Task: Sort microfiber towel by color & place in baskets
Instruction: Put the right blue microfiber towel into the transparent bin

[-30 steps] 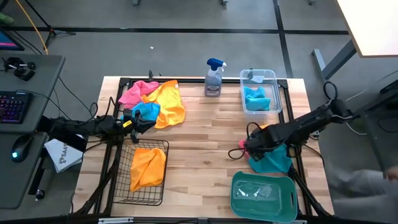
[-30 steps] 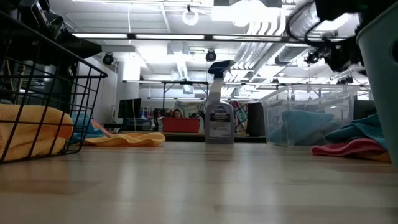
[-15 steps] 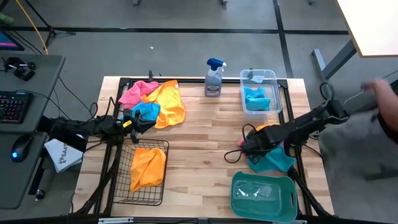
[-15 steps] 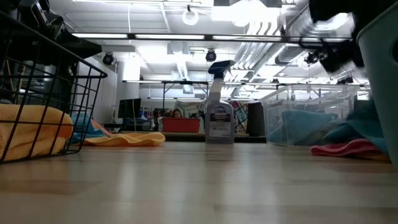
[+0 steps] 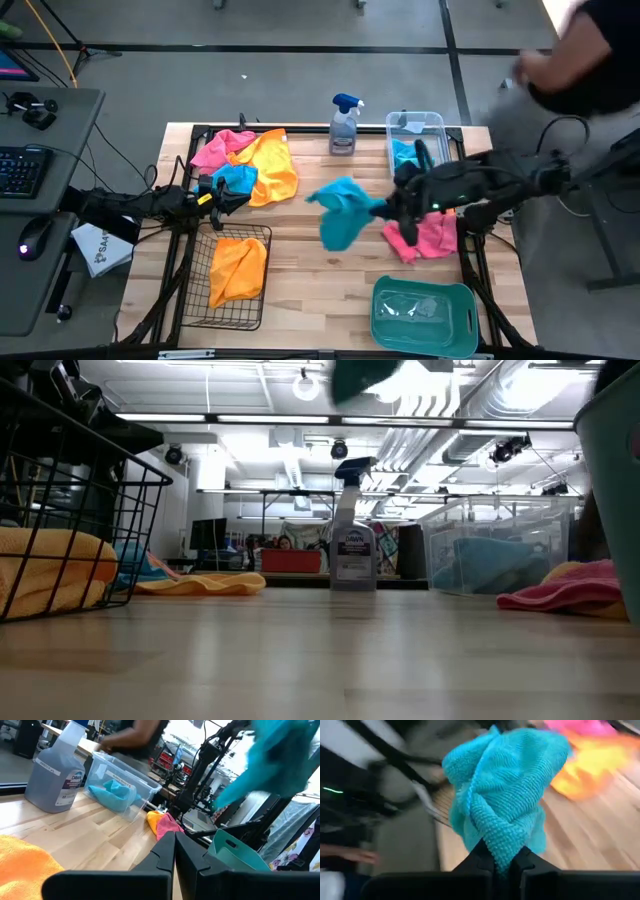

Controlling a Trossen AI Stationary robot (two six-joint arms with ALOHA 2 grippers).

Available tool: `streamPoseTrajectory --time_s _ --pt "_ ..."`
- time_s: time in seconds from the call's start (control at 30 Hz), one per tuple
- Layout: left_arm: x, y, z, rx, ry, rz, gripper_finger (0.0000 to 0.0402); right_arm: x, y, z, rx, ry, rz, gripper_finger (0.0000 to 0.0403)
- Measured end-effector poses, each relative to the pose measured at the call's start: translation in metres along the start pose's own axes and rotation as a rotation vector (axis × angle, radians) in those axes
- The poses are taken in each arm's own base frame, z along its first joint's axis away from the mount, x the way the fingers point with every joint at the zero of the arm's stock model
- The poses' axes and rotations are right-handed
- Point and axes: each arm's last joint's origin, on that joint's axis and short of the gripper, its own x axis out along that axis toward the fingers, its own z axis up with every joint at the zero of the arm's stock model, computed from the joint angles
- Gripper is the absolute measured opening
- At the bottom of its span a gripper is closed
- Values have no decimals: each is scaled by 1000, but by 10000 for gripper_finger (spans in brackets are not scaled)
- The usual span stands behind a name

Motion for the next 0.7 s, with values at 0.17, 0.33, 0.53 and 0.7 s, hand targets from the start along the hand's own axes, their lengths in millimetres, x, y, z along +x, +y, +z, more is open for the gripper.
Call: streamPoseTrajectory --time_s 0.17,0.33,0.53,0.7 --pt "0 0 0 0 0 0 0 -13 23 -7 -7 64 183 2" --pt "0 0 0 0 0 0 0 -6 31 -45 73 286 158 1" --pt "0 0 0 0 0 0 0 7 28 -74 104 357 12 1" --pt "0 0 0 0 0 0 0 15 5 -60 6 222 -177 1"
